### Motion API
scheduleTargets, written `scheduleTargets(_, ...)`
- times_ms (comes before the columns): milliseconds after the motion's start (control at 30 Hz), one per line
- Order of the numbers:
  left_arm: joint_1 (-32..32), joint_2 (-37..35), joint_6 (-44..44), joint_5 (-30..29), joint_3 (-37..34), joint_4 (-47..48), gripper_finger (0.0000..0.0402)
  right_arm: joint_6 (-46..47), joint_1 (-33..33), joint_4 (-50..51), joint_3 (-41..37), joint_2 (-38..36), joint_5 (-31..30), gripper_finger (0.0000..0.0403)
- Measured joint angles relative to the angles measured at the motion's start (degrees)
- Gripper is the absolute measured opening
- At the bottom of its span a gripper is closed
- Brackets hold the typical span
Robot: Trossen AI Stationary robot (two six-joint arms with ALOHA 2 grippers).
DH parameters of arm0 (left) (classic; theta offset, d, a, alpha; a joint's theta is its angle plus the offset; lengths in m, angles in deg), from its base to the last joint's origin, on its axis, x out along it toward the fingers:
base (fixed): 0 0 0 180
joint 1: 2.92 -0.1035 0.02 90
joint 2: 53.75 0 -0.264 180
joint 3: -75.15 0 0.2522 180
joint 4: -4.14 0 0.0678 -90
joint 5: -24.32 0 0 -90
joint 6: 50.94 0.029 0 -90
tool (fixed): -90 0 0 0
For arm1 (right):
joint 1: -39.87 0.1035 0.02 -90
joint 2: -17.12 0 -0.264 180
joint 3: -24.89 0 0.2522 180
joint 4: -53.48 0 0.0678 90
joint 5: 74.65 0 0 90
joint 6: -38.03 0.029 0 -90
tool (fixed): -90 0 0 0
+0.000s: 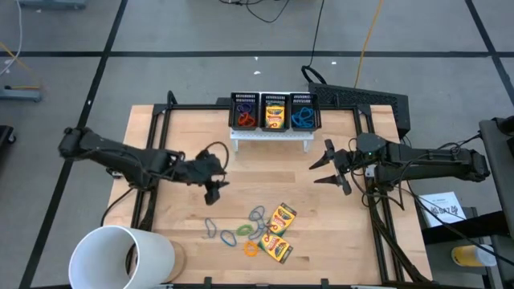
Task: Pick & Place Office Desk Supplies
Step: Put the crayon box into the middle black bin on the shelf
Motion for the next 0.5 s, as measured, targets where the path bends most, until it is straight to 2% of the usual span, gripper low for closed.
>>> scheduleTargets(367,2.29,11.86,-0.63,-0.67,-1.19,-7.95,0.0191,1.29,0.32,-0.71,-0.22,0.61,0.0,0.0208)
scheduleTargets(500,2.06,15.64,0.99,-0.71,-1.19,-11.71,0.0191,6.84,1.35,-9.72,-5.32,3.0,-0.19,0.0208)
